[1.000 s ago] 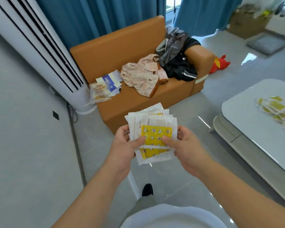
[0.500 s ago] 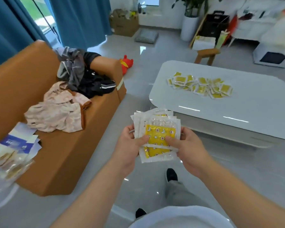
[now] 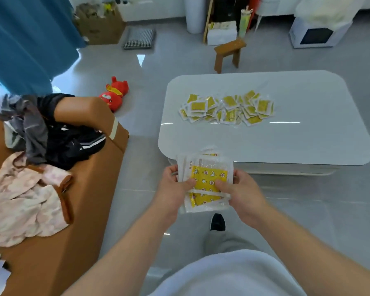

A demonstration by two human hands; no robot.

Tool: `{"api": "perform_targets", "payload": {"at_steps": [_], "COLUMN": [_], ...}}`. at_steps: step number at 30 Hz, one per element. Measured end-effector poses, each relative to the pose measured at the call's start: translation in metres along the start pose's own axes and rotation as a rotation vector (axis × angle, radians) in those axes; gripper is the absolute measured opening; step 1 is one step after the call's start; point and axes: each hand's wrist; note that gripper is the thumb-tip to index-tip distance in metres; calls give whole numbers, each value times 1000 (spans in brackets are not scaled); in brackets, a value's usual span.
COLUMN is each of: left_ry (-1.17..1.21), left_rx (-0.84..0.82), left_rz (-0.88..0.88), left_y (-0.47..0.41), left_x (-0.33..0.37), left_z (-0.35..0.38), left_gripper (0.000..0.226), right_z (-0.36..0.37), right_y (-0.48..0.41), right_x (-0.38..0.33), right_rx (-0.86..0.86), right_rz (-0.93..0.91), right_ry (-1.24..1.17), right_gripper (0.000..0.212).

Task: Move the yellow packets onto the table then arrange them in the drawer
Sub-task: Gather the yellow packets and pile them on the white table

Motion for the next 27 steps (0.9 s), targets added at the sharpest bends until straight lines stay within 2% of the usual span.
{"api": "perform_targets", "payload": {"at_steps": [9,16,21,27], "left_ry": [-78,-263,-361,-458], "left_rx": [14,-98,-186,-181], "left_rz": [-31,-52,-81,-136], "left_y": [-123,-216,-280,-354], "left_x": [88,133,158,171], "left_z": [40,67,111,190], "left_gripper": [47,50,50,54], "right_z": [9,13,-9,-65], "right_y": [-126,-198,-248,-331], "right_x": [-90,-123,-154,-196], "right_rx": [33,212,309,331], "right_rz": [33,31,29,67], "right_ry": [11,9,42,156], "right_gripper": [32,31,30,31]}}
Point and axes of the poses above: each hand's wrist, its own y-axis away from the middle knuckle, its own z-axis out of the palm, x = y × z, and after that the axes turned 10 degrees about -y, right-handed
